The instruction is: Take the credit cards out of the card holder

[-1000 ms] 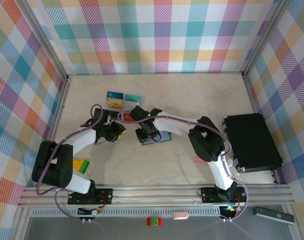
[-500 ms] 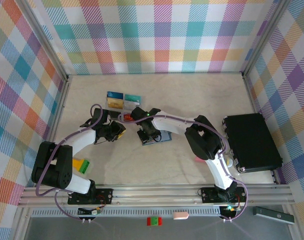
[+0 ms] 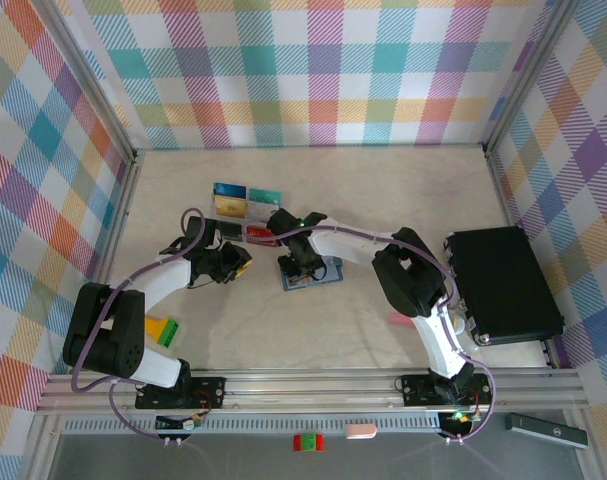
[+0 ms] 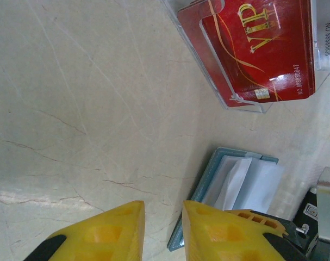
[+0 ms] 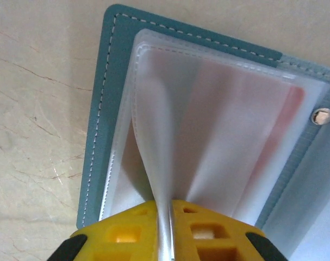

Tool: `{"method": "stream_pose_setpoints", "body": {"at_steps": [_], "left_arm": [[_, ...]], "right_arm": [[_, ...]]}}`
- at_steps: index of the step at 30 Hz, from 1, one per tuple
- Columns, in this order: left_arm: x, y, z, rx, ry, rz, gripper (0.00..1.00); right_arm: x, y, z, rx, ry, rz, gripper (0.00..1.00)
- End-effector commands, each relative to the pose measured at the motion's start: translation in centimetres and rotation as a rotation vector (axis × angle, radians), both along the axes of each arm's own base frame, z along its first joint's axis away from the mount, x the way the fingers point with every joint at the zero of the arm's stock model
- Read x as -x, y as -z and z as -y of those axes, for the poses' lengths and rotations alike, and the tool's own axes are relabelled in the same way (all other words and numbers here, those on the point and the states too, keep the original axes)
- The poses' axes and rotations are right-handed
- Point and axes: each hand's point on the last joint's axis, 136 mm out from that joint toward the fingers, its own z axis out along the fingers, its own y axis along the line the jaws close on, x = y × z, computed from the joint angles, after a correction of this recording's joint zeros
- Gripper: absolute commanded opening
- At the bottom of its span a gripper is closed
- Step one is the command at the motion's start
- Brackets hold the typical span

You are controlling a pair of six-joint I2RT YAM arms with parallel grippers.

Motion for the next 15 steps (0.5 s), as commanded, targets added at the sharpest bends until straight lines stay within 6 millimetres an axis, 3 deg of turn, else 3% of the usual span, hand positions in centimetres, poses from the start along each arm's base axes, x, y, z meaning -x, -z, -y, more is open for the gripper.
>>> {"method": "stream_pose_setpoints", "body": {"at_steps": [1, 10, 15], "left_arm": [[0.5, -0.4, 0.0, 0.016, 0.011, -0.009, 0.25], [0.6, -0.4, 0.0, 0.016, 0.015, -0.009, 0.25], [0.6, -0.3, 0.0, 0.013, 0.015, -0.012, 0.25]], "right_arm": [[-0.3, -1.0, 0.3, -0.005, 0.036, 0.039, 0.13], [-2.2, -2.6, 3.1, 0.039, 0.170, 0.162, 0.12], [-3.0, -3.2, 5.4, 0.049, 0.278, 0.204, 0.19]]}}
